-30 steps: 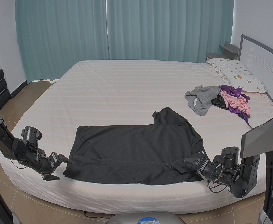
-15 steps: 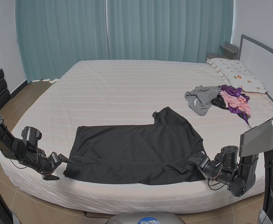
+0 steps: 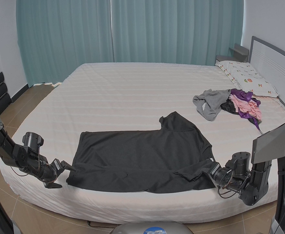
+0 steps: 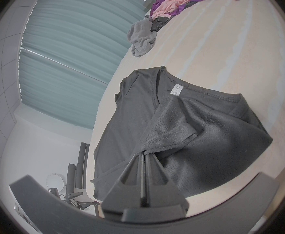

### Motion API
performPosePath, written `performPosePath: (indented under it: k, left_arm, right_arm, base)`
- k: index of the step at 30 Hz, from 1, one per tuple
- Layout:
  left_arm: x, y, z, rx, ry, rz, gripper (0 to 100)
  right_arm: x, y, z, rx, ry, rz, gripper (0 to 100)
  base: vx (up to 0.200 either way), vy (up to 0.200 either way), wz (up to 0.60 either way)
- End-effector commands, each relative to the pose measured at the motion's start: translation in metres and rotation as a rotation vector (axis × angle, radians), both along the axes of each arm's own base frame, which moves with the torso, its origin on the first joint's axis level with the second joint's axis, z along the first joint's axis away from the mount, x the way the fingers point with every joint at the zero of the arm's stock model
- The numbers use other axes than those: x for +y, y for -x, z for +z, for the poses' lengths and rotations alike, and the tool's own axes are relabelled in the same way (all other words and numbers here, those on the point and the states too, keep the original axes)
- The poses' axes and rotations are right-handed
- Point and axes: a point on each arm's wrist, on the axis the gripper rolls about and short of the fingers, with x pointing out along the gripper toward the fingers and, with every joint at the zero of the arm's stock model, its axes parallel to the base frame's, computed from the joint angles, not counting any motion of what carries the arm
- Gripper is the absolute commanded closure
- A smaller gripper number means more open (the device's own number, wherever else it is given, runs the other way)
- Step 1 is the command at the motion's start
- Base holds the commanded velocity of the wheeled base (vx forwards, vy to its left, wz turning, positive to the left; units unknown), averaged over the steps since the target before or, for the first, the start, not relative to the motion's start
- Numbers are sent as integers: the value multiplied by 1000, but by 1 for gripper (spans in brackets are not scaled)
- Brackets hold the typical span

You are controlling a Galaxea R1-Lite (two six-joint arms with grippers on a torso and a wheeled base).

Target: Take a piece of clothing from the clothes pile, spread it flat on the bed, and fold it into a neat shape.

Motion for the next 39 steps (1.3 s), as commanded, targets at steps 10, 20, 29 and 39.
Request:
performPosePath:
  k: [10, 20, 29, 39]
  left_arm:
    - [0, 0, 0, 1, 0, 1, 0]
    - [0, 0, 0, 2, 1, 1, 0]
    - [0, 0, 0, 2, 1, 1, 0]
    - [0, 0, 0, 2, 1, 1, 0]
  right_arm:
    - [1, 32, 24, 16, -21, 28, 100]
    - [3, 43, 6, 93, 38, 60, 0]
    - [-9, 46, 23, 34, 65, 48, 0]
    - [-36, 31, 29, -12, 45, -17, 0]
  base:
    - [0, 0, 0]
    - [0, 0, 0]
    - [0, 0, 0]
    - [0, 0, 0]
